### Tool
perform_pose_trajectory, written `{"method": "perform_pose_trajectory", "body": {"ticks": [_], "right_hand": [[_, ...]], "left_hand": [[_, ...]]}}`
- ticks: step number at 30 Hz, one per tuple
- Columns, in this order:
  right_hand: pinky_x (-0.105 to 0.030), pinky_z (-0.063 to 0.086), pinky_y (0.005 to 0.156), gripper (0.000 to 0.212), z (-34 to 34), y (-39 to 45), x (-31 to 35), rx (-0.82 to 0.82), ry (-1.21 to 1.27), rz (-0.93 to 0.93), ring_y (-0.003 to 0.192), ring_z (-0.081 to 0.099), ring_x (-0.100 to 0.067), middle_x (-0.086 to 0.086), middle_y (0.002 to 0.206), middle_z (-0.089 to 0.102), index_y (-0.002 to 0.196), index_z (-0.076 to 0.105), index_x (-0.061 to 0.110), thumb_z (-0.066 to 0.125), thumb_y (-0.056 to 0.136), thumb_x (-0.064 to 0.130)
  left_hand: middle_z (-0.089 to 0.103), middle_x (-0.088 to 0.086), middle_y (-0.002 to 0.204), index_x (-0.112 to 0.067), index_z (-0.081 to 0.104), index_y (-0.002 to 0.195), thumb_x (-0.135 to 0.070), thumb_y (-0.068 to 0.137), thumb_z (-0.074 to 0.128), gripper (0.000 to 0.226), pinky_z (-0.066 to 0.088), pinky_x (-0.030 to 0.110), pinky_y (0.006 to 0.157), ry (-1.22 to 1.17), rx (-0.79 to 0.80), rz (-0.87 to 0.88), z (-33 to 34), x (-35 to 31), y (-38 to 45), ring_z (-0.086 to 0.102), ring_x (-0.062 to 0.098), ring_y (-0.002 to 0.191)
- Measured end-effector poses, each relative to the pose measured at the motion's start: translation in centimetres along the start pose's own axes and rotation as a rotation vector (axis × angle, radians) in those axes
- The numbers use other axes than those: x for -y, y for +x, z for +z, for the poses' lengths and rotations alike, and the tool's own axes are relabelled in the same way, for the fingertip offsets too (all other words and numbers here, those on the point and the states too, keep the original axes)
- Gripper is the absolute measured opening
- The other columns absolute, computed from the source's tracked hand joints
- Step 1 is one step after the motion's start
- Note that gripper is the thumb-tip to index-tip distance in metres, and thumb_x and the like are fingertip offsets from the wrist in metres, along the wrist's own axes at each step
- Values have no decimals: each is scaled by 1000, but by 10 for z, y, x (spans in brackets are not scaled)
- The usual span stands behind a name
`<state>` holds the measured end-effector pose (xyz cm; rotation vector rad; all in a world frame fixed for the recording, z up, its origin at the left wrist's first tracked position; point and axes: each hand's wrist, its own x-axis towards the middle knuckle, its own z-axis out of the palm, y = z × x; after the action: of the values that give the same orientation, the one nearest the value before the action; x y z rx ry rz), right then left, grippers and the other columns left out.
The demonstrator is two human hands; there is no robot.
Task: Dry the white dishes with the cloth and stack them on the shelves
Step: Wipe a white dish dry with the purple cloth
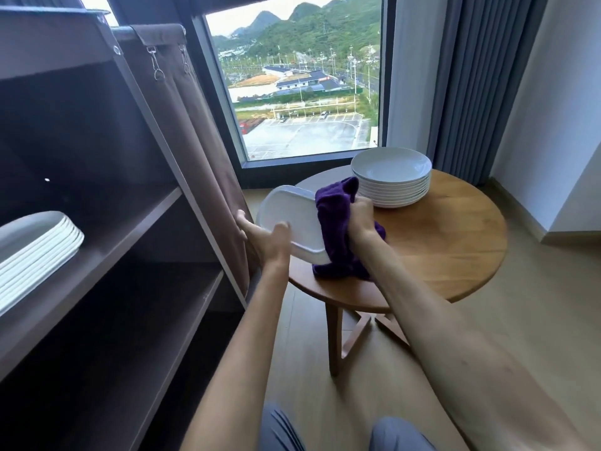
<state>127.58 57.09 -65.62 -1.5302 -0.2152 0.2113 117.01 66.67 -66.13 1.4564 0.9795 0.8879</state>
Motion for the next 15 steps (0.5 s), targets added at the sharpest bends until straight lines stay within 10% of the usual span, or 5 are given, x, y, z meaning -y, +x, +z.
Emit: {"method": "perform_pose_trajectory", "body": {"ticks": [6, 9, 15], "right_hand": [[-25, 35, 53, 38, 11, -19, 10, 160, -507, -780, 50, 48, -9, 4, 51, 54, 58, 50, 16, 66, 92, 25], [-37, 43, 54, 32, 12, -35, 2, 93, -573, -961, 55, 56, -32, -9, 59, 62, 68, 54, 14, 70, 87, 34], [-30, 41, 61, 28, 2, -42, -11, -257, -215, -761, 62, 57, -15, 9, 69, 63, 80, 62, 22, 52, 89, 46]], "left_hand": [[72, 16, 117, -13, 64, 122, -83, 72, 59, 86, 47, 48, 105, -349, 446, -684, -4, -27, 9, 60, 38, 114], [74, 12, 92, -14, 74, 96, -65, 84, 56, 56, 51, 38, 94, -481, 491, -620, 3, -32, 1, 68, 31, 91], [58, 6, 55, -16, 55, 41, -43, 79, 40, 50, 53, 27, 58, -728, 301, -659, 10, -15, -20, 62, 25, 47]]}}
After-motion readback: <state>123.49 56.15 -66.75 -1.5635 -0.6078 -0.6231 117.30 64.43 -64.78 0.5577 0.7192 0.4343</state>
